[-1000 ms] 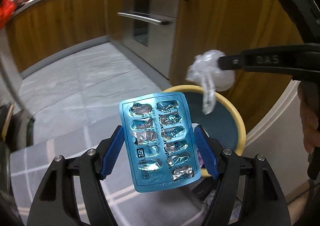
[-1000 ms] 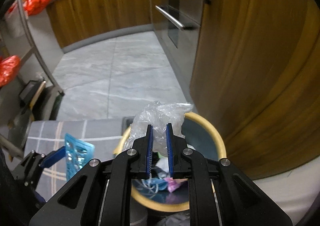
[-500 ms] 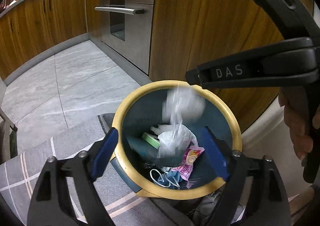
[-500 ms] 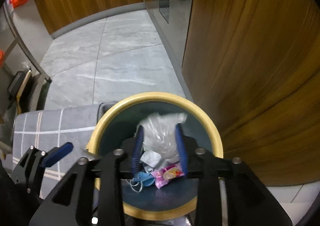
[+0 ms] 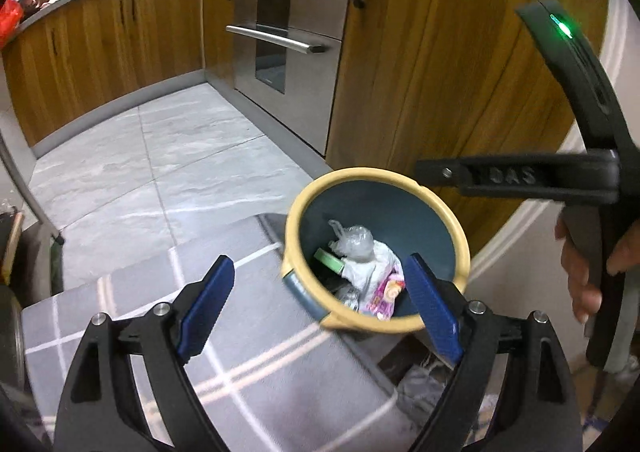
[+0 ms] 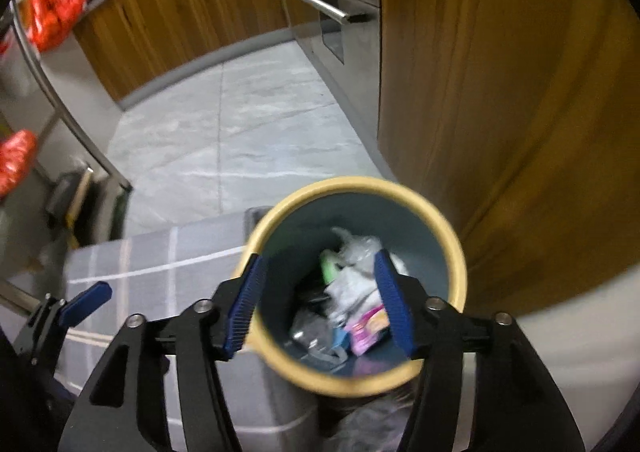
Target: Collect trash
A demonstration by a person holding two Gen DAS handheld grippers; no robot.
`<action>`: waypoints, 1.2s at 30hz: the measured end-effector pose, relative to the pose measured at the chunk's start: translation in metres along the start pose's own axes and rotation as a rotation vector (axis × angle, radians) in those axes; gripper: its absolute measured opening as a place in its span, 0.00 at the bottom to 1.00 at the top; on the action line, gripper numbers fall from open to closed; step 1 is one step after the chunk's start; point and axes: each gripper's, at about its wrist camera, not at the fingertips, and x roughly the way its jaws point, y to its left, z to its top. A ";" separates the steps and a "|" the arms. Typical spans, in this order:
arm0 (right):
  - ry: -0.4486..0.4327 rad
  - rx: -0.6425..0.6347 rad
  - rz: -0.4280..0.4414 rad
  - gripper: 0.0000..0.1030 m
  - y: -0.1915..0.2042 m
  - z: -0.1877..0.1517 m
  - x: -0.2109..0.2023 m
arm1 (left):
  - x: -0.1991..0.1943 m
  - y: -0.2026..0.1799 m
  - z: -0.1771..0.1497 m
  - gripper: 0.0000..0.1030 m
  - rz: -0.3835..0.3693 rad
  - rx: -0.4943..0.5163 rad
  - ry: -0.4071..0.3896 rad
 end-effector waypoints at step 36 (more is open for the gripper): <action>-0.440 -0.100 -0.067 0.95 0.055 -0.125 -0.150 | -0.171 0.002 -0.046 0.95 0.106 0.023 -0.276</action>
